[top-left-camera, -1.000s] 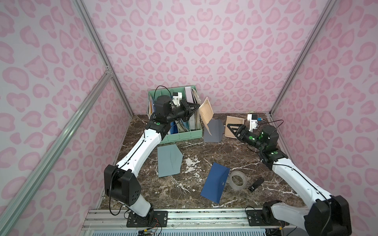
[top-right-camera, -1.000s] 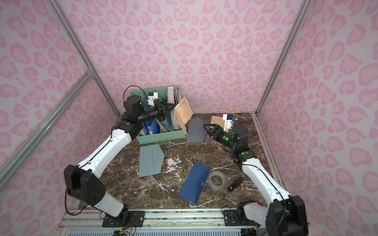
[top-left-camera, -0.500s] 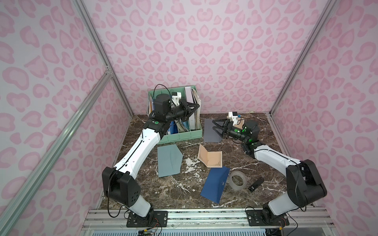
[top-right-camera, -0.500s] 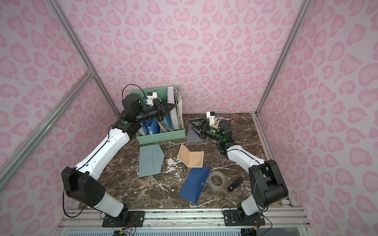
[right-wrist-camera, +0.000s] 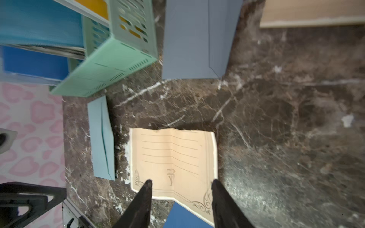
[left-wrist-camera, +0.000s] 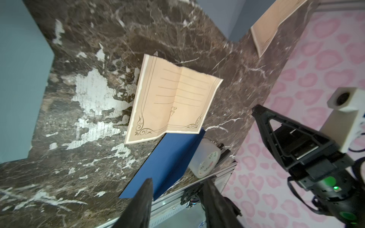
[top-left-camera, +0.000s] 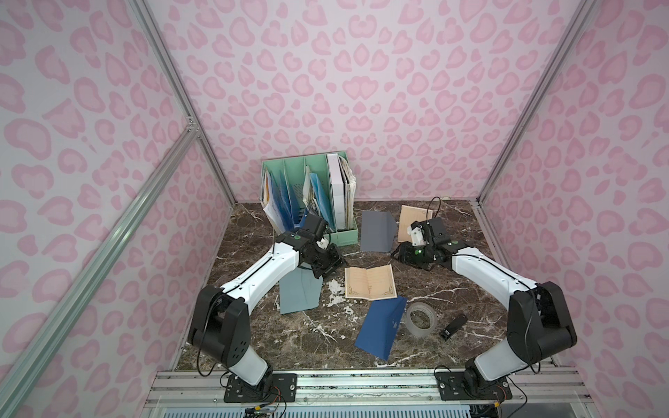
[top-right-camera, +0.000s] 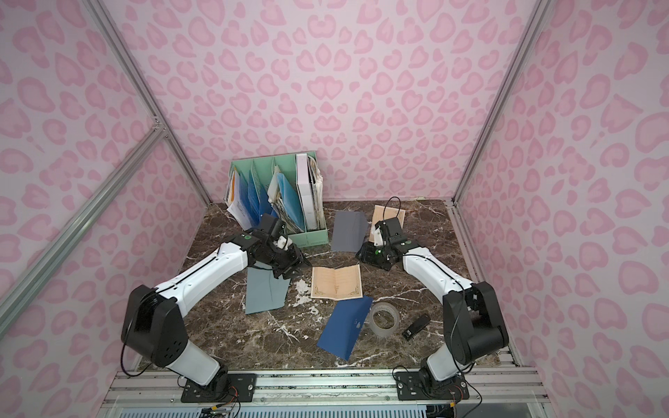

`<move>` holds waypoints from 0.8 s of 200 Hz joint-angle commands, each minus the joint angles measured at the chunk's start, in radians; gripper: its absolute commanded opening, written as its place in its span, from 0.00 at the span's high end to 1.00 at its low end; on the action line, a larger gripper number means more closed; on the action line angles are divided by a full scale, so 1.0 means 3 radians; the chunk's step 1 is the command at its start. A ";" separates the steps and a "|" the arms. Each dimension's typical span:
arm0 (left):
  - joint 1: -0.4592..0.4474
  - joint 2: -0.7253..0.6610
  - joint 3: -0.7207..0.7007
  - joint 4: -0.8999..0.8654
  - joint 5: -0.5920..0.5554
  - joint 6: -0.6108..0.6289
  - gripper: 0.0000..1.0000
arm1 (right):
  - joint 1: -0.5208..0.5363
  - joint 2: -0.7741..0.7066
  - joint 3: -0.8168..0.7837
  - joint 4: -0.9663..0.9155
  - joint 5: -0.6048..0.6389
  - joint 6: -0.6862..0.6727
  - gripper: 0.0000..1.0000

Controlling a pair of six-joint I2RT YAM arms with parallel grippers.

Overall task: Take the letter paper out of the envelope
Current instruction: Adjust the letter paper at the center of the board.

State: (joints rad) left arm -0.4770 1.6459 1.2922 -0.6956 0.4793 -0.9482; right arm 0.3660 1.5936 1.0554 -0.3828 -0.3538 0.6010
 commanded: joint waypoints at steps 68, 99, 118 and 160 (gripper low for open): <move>-0.0002 0.0498 -0.0224 0.0258 -0.0185 0.0584 0.20 | -0.0243 0.0390 -0.0449 0.0605 -0.1012 -0.0139 0.49; 0.0035 0.0787 -0.0151 0.0432 0.0009 0.0589 0.24 | -0.0315 0.0486 -0.0651 0.0930 -0.1281 0.0010 0.50; 0.0064 0.0865 -0.0181 0.0566 0.0054 0.0561 0.25 | -0.0359 0.0550 -0.0743 0.1116 -0.1404 0.0084 0.50; 0.0092 0.0979 -0.0139 0.0581 0.0099 0.0650 0.29 | -0.0362 0.0672 -0.0741 0.1342 -0.1617 0.0167 0.54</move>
State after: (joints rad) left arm -0.4496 1.9282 1.2461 -0.5396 0.4973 -0.7803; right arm 0.2581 1.7794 0.8314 -0.0483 -0.7784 0.6254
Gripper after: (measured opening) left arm 0.724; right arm 0.485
